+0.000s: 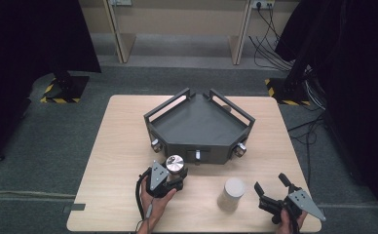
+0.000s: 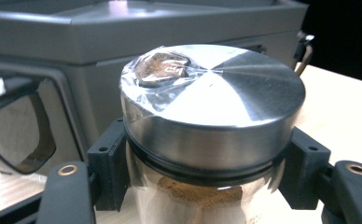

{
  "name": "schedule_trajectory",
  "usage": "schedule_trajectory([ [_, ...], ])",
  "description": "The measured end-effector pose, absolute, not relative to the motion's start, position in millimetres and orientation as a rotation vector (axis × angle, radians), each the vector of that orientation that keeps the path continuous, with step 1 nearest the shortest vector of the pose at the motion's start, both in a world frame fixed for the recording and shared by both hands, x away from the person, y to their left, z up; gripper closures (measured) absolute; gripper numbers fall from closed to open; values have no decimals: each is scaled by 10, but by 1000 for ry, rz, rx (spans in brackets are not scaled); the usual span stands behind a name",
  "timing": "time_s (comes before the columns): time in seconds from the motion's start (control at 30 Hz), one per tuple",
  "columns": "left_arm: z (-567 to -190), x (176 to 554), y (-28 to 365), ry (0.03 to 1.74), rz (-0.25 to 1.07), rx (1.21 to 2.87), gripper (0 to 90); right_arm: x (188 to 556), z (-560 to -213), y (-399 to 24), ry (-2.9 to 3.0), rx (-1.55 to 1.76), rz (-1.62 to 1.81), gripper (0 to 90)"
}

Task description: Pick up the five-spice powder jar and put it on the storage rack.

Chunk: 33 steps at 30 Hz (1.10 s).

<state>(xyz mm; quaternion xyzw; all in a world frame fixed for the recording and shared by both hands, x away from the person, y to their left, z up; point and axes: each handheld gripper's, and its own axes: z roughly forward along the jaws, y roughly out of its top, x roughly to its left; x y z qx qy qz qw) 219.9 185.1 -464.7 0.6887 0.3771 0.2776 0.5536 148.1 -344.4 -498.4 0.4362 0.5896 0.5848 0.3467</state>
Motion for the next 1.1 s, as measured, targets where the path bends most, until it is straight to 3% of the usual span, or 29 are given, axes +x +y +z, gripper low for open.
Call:
schedule_trajectory([
  [0.63,-4301,2209,1992,839,620,1619,307,1480,-4982,-3446,1529,1133,1518,11],
  [1.1,-3821,2391,2051,807,576,1644,307,1481,-4981,-3446,1530,1134,1518,11],
])
